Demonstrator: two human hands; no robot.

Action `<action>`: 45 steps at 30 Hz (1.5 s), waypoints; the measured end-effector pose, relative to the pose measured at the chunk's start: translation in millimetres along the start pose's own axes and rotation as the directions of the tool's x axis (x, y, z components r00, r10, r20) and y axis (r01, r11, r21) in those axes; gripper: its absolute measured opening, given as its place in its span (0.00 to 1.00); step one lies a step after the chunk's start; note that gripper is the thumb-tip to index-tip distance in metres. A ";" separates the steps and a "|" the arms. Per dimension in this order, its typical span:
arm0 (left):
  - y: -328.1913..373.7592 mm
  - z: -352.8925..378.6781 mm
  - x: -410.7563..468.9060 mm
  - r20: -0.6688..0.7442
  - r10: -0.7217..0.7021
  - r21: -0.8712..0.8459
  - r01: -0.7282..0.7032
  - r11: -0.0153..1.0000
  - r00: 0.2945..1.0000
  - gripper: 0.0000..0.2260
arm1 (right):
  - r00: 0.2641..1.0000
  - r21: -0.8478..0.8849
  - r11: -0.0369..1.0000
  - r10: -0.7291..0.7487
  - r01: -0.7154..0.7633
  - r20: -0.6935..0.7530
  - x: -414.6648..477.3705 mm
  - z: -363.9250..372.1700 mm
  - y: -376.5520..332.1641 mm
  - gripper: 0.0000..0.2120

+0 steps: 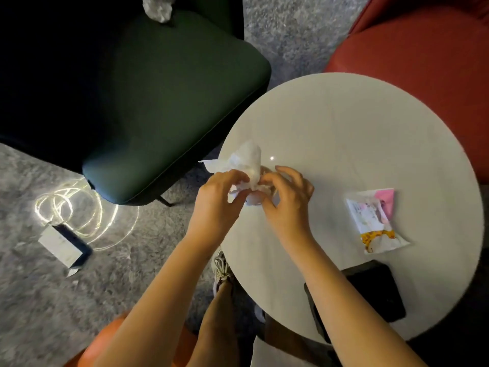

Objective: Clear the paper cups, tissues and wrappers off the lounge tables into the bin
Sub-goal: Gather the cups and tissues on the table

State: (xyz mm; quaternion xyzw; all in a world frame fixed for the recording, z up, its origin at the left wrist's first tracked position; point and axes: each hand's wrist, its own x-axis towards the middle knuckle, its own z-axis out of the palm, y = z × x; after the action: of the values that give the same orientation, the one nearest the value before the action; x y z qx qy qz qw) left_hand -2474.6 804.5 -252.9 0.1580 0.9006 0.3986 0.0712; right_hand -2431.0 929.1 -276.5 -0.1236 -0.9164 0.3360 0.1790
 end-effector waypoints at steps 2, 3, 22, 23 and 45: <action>-5.2 3.3 3.3 0.003 0.091 0.088 -0.091 0.992 0.996 0.06 | 0.999 -0.110 0.994 -0.026 0.023 -0.021 -2.2 5.6 3.0 0.06; -7.3 5.0 4.5 -0.010 0.141 0.155 -0.138 0.978 0.990 0.06 | 1.000 -0.154 0.988 -0.027 0.024 -0.015 -3.2 7.9 4.1 0.05; -17.3 14.6 9.7 0.009 0.325 0.065 -0.325 0.944 0.946 0.20 | 0.998 -0.019 1.000 0.010 -0.009 0.056 -14.8 8.3 6.0 0.14; -16.4 15.3 9.1 0.010 0.306 0.053 -0.306 0.950 0.952 0.21 | 0.998 -0.066 0.998 -0.003 0.008 0.070 -15.9 9.4 6.9 0.14; 6.7 53.5 -3.7 0.221 0.213 0.136 -0.246 0.960 0.952 0.18 | 0.964 0.015 0.969 0.245 -0.245 -0.099 -26.9 -48.1 54.9 0.16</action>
State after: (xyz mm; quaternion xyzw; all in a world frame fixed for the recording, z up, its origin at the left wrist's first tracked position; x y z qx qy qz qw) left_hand -2456.0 844.7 -283.9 0.3072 0.8933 0.3112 0.1035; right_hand -2381.0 988.1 -285.2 -0.2524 -0.8836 0.3500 0.1820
